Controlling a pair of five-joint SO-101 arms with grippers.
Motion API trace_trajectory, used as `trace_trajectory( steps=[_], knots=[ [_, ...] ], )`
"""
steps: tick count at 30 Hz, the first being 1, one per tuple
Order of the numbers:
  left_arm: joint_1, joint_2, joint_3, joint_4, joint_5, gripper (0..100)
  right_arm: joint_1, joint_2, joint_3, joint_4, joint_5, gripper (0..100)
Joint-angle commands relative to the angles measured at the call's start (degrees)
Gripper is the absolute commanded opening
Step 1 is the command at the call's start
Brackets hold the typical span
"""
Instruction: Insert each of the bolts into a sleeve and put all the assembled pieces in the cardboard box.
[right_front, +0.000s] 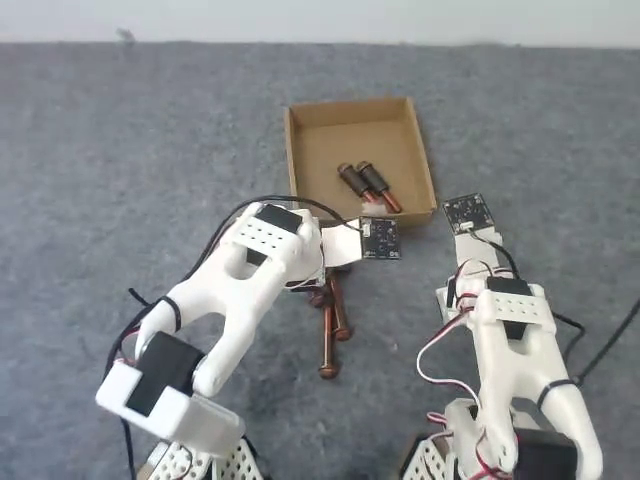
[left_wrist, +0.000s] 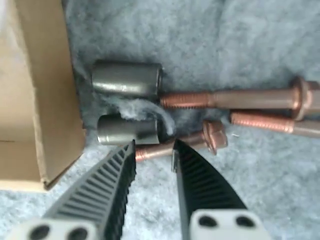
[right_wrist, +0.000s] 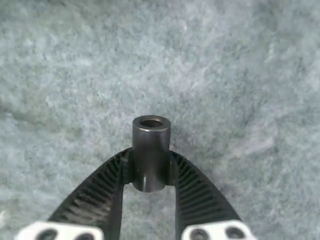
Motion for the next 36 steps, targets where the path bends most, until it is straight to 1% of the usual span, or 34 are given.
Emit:
trace_trajectory(
  steps=[1,5,8,11,16,22,25,27,30,36],
  knots=[
    [-0.4,0.1,-0.7,0.9,-0.5,12,0.7,-0.4,-3.9,-0.3,0.6,0.6],
    [-2.2,-2.5,-1.3,3.7,-1.4,12,0.7,-0.3,-3.9,-0.3,0.5,0.6],
    [-2.4,-3.9,-1.3,6.0,-4.3,12,0.7,-0.3,-3.9,-0.3,0.5,0.6],
    [-2.5,-3.3,-1.3,4.9,-4.3,12,0.7,-0.3,-3.9,-0.3,0.4,0.6],
    [-2.8,-0.5,-1.2,1.5,-4.3,18,0.7,-0.3,-3.9,-0.3,0.4,0.6],
    [-3.3,1.1,-0.8,-0.9,-4.3,18,0.7,-0.2,-3.9,-0.3,0.5,0.6],
    [-3.2,1.1,-0.6,-0.5,-4.3,18,0.7,-0.2,-3.9,-0.3,0.5,0.6],
    [-1.8,0.7,0.6,-0.4,-4.3,18,0.7,-0.2,-3.9,-0.3,0.5,0.6],
    [-0.4,0.5,1.4,2.1,-5.7,18,0.7,-0.2,-3.9,-0.3,0.6,0.6],
    [-0.7,0.5,1.2,4.0,-7.4,18,0.7,-0.2,-3.9,-0.3,0.6,0.6]
  ],
)
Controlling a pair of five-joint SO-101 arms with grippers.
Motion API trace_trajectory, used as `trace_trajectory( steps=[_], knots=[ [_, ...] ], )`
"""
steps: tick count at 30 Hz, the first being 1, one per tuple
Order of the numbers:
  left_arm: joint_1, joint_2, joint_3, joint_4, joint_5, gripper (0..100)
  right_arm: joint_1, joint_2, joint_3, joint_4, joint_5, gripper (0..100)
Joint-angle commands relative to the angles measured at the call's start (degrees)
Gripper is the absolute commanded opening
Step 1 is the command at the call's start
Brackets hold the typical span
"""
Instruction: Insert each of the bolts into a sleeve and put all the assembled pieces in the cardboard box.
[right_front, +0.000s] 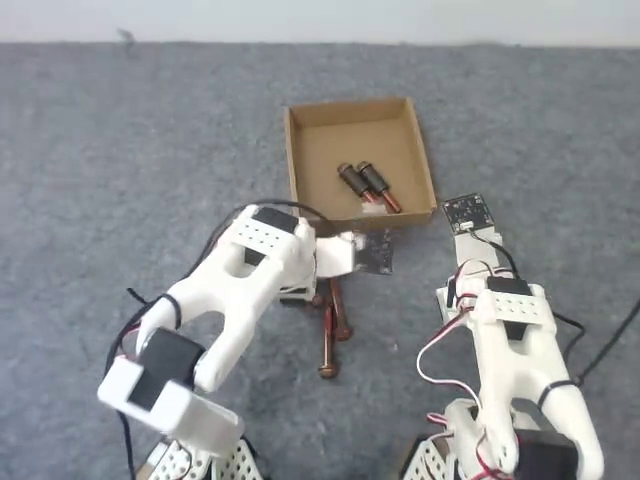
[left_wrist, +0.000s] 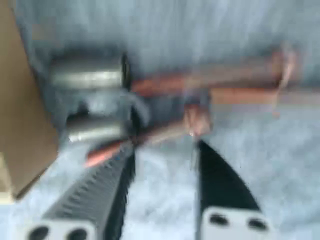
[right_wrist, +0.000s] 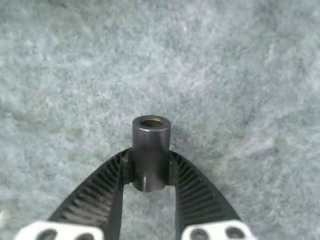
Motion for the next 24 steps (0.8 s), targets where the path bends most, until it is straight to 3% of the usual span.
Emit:
trace_trajectory(
  steps=[1,5,16,24],
  knots=[
    [0.5,-0.4,-0.5,2.2,-0.6,18,0.7,-0.2,-3.9,-0.3,0.5,0.6],
    [-0.4,-0.4,-3.6,4.1,-0.5,18,0.7,-0.2,-3.9,-0.3,0.5,0.6],
    [1.0,3.1,-4.8,-3.8,0.2,17,0.7,0.0,-3.9,-0.5,0.5,0.6],
    [2.1,6.8,-8.1,-0.5,2.4,7,0.7,0.0,-4.0,-0.7,0.5,0.6]
  ],
)
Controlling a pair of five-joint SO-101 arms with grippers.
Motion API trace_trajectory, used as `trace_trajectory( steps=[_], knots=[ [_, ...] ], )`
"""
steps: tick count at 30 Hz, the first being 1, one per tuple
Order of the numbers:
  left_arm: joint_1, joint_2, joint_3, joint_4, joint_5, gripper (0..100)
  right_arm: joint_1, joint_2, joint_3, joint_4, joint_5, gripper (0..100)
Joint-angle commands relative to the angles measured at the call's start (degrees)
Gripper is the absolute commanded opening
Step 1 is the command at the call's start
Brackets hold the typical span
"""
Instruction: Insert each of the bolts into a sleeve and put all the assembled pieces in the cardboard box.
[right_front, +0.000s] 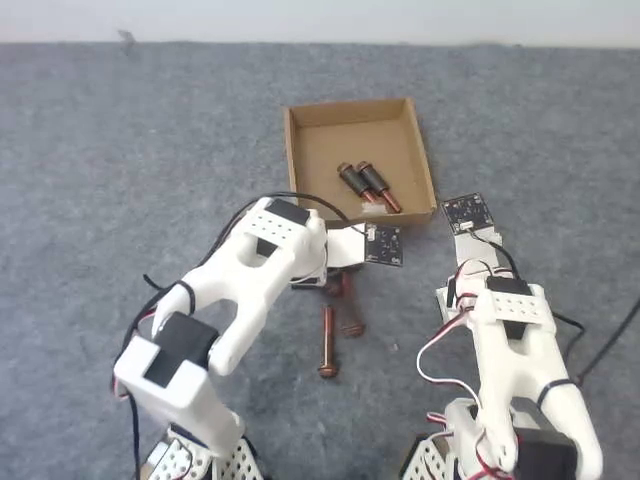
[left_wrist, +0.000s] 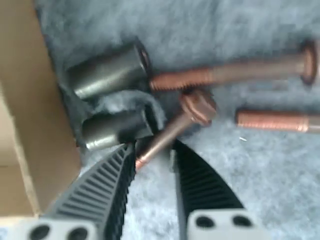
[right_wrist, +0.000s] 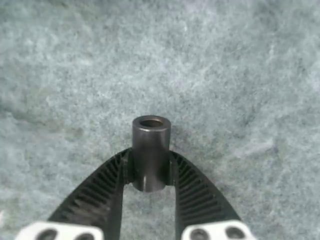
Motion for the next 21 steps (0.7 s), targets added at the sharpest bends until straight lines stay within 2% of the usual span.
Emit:
trace_trajectory(
  steps=[1,5,8,12,16,18,21],
  knots=[
    [0.7,0.3,-2.1,1.4,0.7,7,0.7,-0.1,-4.0,-0.7,0.5,0.6],
    [0.8,0.1,-2.1,2.0,1.1,3,0.7,-0.1,-4.0,-0.7,0.5,0.6],
    [1.2,-1.1,-2.0,6.6,3.6,1,0.7,-0.1,-4.0,-0.7,0.5,0.6],
    [5.8,-1.7,0.0,11.8,17.5,1,0.7,-0.1,-4.0,-0.7,0.5,0.6],
    [8.4,-1.8,4.0,11.6,39.6,1,0.7,-0.1,-4.0,-0.7,0.5,0.6],
    [8.4,-1.9,5.8,11.9,43.2,1,0.7,-0.1,-4.0,-0.7,0.5,0.6],
    [8.5,-4.8,9.9,11.5,44.7,1,0.7,-0.1,-4.0,-0.7,0.5,0.6]
  ],
)
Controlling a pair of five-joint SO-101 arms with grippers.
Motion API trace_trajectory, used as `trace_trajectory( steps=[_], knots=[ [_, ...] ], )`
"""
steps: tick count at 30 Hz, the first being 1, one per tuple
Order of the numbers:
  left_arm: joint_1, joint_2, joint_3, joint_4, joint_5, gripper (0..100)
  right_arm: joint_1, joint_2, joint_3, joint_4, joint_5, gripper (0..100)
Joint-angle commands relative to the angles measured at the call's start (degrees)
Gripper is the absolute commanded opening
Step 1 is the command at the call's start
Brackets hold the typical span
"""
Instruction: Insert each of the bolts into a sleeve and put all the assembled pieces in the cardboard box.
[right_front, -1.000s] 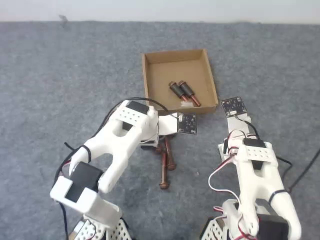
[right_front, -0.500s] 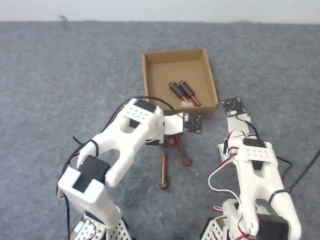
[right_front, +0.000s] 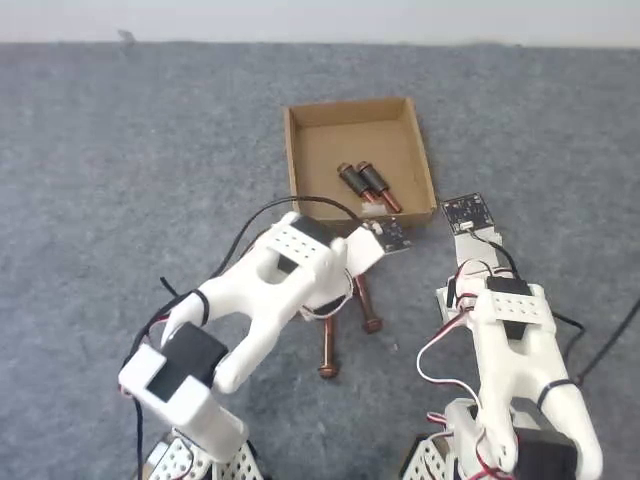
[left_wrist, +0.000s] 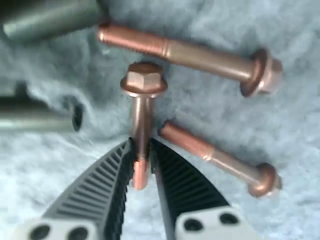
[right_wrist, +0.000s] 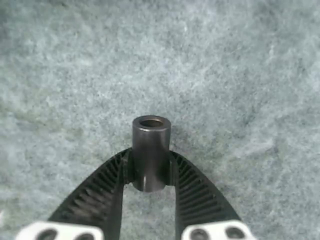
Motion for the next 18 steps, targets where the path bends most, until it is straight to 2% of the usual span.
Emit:
trace_trajectory(
  steps=[1,8,10,13,18],
  knots=[
    [1.1,-5.0,8.0,0.3,4.7,1,0.7,-0.1,-4.0,-0.7,0.5,0.6],
    [0.7,-25.1,19.6,-4.0,5.3,1,0.8,-0.1,-4.0,-0.7,0.4,0.6],
    [0.6,-29.7,21.7,-4.8,8.3,2,0.7,-0.1,-4.0,-0.7,0.4,0.6],
    [0.6,-33.6,23.3,-5.0,10.7,3,0.7,-0.1,-4.0,-0.7,0.4,0.6],
    [0.6,-34.1,23.6,-4.9,10.9,13,0.7,-0.1,-4.0,-0.6,0.4,0.6]
  ],
)
